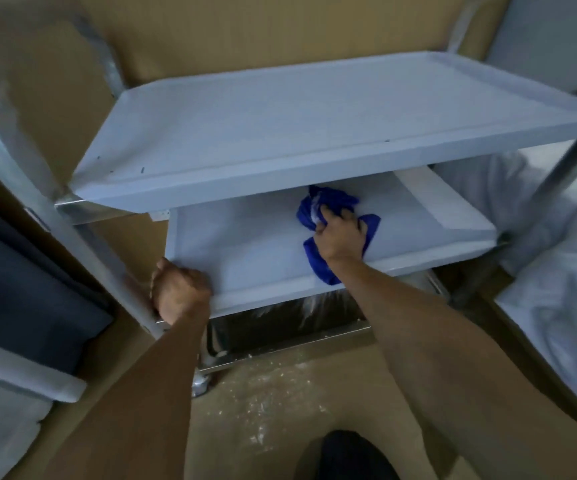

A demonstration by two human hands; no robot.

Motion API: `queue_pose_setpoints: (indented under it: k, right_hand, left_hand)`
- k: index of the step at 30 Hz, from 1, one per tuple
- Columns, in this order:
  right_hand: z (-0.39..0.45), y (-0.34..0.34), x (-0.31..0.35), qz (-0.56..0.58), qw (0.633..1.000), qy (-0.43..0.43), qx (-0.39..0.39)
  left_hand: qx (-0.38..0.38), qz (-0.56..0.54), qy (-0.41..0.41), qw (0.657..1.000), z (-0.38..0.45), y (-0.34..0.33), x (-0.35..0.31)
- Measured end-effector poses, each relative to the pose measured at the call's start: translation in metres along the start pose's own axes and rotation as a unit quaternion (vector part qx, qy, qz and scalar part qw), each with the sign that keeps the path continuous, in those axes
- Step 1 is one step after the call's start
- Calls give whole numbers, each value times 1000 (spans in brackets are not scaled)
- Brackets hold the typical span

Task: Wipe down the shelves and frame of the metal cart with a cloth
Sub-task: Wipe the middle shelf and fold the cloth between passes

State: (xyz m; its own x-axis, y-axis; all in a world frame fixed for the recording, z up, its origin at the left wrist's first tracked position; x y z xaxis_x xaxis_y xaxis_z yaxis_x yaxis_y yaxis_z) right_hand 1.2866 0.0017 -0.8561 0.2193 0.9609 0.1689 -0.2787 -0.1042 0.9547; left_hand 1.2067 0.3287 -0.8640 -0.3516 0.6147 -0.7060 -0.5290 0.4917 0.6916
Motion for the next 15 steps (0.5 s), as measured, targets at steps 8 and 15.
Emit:
queue_pose_setpoints:
  k: [8, 15]
  right_hand:
    - [8, 6, -61, -52, 994, -88, 45]
    - [75, -11, -53, 13, 1000, 12, 11]
  left_hand:
    - [62, 164, -38, 984, -7, -42, -72]
    - [141, 52, -180, 972, -53, -148, -194]
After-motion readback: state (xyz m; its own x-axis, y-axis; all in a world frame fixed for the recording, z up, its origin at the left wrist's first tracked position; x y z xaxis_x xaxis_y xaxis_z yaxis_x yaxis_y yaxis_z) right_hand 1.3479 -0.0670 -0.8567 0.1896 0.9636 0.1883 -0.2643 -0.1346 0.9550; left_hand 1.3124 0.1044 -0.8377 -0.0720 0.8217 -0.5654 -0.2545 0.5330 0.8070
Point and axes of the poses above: each hand's wrist, its own z-axis towards the middle knuckle, its own y-axis out of the back of the hand, x = y × z, the point moved 6 cm from there along z, towards the middle knuckle, and after that the axes turned 12 degrees about -z, right-handed, at the moved point
